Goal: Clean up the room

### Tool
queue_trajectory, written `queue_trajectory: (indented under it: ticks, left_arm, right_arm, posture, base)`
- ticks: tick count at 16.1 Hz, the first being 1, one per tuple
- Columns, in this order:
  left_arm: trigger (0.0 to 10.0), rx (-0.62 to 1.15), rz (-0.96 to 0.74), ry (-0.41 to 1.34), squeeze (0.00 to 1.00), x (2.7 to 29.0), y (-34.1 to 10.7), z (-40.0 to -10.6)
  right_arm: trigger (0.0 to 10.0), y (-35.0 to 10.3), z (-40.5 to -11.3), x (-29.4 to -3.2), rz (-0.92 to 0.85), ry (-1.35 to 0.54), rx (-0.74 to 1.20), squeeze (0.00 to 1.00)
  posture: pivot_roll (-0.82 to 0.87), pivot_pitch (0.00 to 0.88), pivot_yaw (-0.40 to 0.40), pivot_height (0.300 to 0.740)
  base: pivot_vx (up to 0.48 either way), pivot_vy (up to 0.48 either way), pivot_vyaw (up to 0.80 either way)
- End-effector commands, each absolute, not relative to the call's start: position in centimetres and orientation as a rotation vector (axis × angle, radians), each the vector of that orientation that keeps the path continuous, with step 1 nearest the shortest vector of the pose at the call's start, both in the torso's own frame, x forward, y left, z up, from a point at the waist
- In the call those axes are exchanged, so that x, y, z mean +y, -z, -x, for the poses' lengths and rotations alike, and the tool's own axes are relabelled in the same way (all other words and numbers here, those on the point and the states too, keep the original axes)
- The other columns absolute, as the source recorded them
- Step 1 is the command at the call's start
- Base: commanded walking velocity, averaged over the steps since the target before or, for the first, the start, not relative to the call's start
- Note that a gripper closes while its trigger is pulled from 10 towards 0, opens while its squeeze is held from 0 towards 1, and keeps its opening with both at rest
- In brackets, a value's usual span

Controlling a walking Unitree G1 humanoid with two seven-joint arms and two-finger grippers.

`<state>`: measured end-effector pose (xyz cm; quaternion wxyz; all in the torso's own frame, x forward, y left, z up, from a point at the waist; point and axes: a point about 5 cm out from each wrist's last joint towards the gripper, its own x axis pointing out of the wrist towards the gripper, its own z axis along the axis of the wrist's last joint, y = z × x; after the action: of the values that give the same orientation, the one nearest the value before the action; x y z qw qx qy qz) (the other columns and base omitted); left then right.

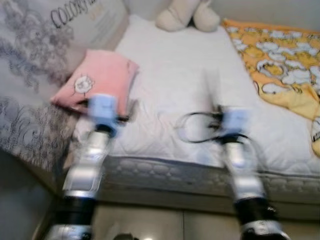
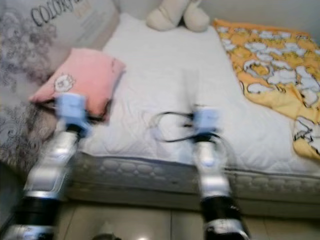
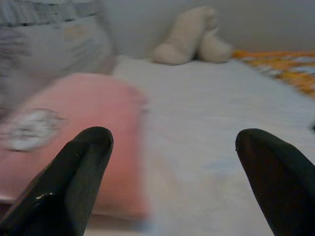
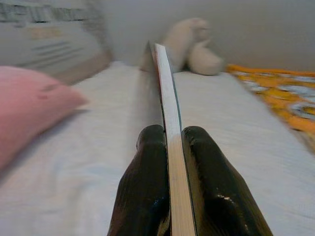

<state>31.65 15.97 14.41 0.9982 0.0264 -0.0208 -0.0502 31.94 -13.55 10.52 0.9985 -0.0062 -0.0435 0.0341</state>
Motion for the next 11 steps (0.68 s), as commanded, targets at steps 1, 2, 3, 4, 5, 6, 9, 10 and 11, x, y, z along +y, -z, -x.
queue_trajectory:
  ticks: [1, 2, 3, 4, 5, 6, 9, 10, 11]
  left_arm:
    - [10.0, -0.049, -0.042, 0.134, 0.00, 14.7, -14.6, -31.7]
    - [10.0, -0.048, -0.045, 0.139, 0.00, 14.6, -14.6, -31.7]
    - [10.0, -0.047, -0.051, 0.144, 0.00, 14.6, -14.6, -31.8]
    - [10.0, -0.047, -0.054, 0.147, 0.00, 14.5, -14.6, -31.8]
    - [10.0, -0.046, -0.069, 0.157, 0.00, 14.4, -14.5, -31.8]
    - [10.0, -0.045, -0.070, 0.161, 0.00, 14.3, -14.5, -31.8]
    - [10.0, -0.045, -0.075, 0.190, 0.00, 13.8, -14.6, -31.8]
    - [10.0, -0.034, -0.080, 0.200, 0.00, 13.6, -14.5, -31.8]
    - [10.0, -0.017, -0.099, 0.205, 0.00, 13.4, -14.4, -31.8]
  right_arm:
    - [0.0, -11.8, -32.2, -14.8, 0.025, -0.033, -0.146, 0.04]
    - [0.0, -11.8, -32.3, -14.9, 0.025, -0.032, -0.148, 0.04]
    - [0.0, -11.8, -32.3, -14.9, 0.025, -0.030, -0.148, 0.04]
    - [0.0, -11.8, -32.3, -14.9, 0.025, -0.029, -0.149, 0.03]
    - [0.0, -11.8, -32.2, -14.9, 0.024, -0.028, -0.150, 0.04]
    - [0.0, -11.8, -32.2, -14.9, 0.024, -0.027, -0.150, 0.03]
    - [0.0, -11.7, -32.2, -15.1, 0.023, -0.021, -0.149, 0.04]
    - [0.0, -11.7, -32.3, -15.4, 0.024, -0.011, -0.148, 0.04]
    - [0.0, -11.9, -32.6, -15.8, 0.031, 0.006, -0.149, 0.04]
  posture:
    - [0.05, 0.000, -0.026, 0.723]
    - [0.05, 0.000, -0.024, 0.723]
    - [0.05, 0.000, -0.023, 0.723]
    - [0.05, 0.000, -0.023, 0.723]
    - [0.05, 0.000, -0.021, 0.723]
    - [0.05, 0.000, -0.020, 0.723]
    - [0.05, 0.000, -0.017, 0.723]
    - [0.05, 0.000, -0.015, 0.723]
    - [0.05, 0.000, -0.013, 0.723]
  base:
    - [0.304, 0.371, 0.00]
    - [0.307, 0.371, 0.00]
    - [0.382, 0.289, 0.00]
    - [0.446, 0.000, 0.00]
    - [0.480, 0.000, 0.00]
    - [0.480, 0.000, 0.00]
    - [0.480, 0.000, 0.00]
    - [0.000, 0.000, 0.00]
    - [0.000, 0.000, 0.00]
